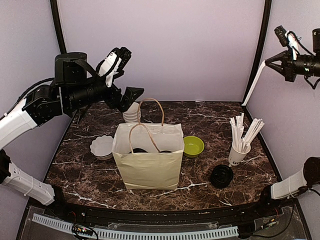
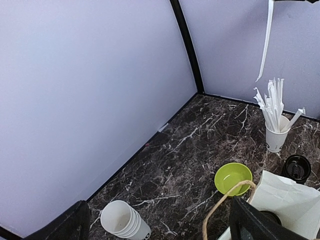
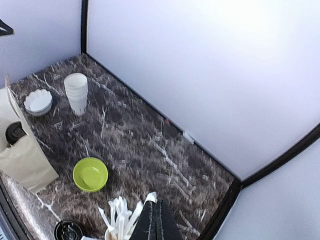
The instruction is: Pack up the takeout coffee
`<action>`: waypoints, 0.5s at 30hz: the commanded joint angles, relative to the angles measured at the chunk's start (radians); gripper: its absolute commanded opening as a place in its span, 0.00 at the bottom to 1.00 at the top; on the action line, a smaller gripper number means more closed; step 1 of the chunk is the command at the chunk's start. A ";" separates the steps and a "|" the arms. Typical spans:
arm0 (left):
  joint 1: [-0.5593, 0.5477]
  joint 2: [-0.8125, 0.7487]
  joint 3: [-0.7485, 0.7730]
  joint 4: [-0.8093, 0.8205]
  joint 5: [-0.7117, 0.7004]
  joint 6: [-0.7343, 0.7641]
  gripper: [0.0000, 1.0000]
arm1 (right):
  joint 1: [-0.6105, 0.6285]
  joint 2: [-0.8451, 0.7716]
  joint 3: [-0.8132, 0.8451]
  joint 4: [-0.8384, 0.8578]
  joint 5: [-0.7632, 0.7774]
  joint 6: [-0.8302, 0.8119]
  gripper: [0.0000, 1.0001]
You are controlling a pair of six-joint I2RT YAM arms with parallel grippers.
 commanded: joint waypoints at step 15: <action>-0.003 -0.135 -0.091 0.133 -0.218 0.003 0.99 | 0.319 0.099 0.049 0.534 -0.697 0.489 0.00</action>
